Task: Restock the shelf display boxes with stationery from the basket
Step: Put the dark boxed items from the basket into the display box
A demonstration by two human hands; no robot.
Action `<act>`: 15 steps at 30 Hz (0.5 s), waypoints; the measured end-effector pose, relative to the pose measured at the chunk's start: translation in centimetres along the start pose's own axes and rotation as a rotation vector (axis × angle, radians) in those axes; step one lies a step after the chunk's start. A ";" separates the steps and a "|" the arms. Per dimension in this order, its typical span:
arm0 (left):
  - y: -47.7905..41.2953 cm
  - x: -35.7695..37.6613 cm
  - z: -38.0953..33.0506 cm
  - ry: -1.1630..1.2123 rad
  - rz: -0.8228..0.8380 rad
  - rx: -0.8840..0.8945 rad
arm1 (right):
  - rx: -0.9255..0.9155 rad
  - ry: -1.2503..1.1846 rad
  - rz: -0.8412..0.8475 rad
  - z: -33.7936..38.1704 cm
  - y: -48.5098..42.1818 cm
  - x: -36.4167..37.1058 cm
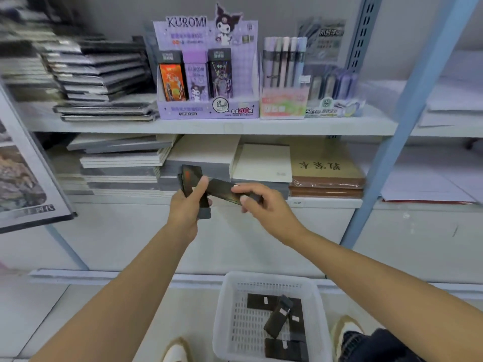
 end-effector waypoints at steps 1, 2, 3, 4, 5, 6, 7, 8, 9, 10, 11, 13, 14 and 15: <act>0.0 -0.2 -0.7 -0.022 0.015 0.001 | -0.047 0.023 -0.050 0.9 -0.6 -0.4; 0.0 -0.3 -1.3 -0.027 0.040 -0.007 | -0.083 0.034 -0.086 1.7 -1.2 -0.7; 0.1 -0.2 -1.8 -0.015 0.071 -0.015 | -0.096 0.030 -0.106 2.5 -1.7 -0.8; 0.2 -0.1 -2.4 0.010 0.100 -0.016 | -0.090 0.016 -0.110 3.1 -2.2 -0.9; 0.3 0.1 -3.1 0.040 0.120 -0.008 | -0.080 0.004 -0.104 3.5 -2.7 -0.9; 0.3 0.2 -3.7 0.060 0.121 0.005 | -0.076 -0.006 -0.097 3.9 -3.0 -0.9; 0.3 0.1 -4.3 0.071 0.104 0.017 | -0.074 -0.022 -0.089 4.2 -3.3 -1.0; 0.3 -0.1 -4.9 0.074 0.071 0.022 | -0.070 -0.056 -0.073 4.6 -3.5 -1.0; 0.1 -0.3 -5.5 0.073 0.031 0.015 | -0.062 -0.107 -0.048 5.0 -3.7 -1.1; -0.1 -0.7 -5.9 0.071 -0.009 0.001 | -0.051 -0.171 -0.010 5.6 -3.8 -1.1; -0.3 -1.0 -6.3 0.067 -0.044 -0.015 | -0.041 -0.241 0.041 6.1 -3.9 -1.2; -0.7 -1.5 -7.0 0.051 -0.090 -0.032 | -0.045 -0.358 0.156 7.2 -4.2 -1.3; -0.8 -1.6 -7.2 0.046 -0.099 -0.036 | -0.053 -0.391 0.206 7.8 -4.3 -1.3; -0.9 -1.6 -7.5 0.048 -0.099 -0.043 | -0.063 -0.405 0.244 8.3 -4.4 -1.4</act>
Point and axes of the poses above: each hand's wrist, its own y-axis away from the middle knuckle, its own x-axis out of the palm, z = x × y, the point moved 3 cm from there along -y, towards the middle knuckle, and after that the axes turned 14 degrees about -y, right-handed, at the moved point
